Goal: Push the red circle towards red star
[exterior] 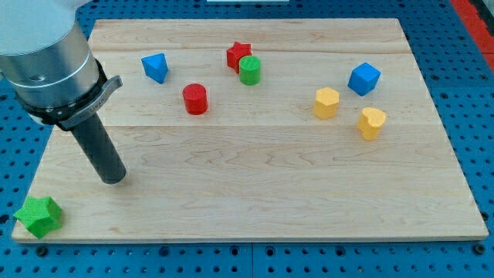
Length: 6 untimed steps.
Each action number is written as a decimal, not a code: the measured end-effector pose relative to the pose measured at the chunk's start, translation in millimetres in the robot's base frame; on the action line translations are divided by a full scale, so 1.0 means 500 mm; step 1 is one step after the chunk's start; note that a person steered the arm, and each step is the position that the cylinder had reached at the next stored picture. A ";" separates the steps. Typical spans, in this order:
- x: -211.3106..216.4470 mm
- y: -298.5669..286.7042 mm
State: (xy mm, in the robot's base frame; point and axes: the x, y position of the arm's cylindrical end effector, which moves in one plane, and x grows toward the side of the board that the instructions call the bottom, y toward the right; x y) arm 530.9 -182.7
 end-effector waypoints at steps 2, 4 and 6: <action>-0.018 0.000; -0.094 0.001; -0.219 0.183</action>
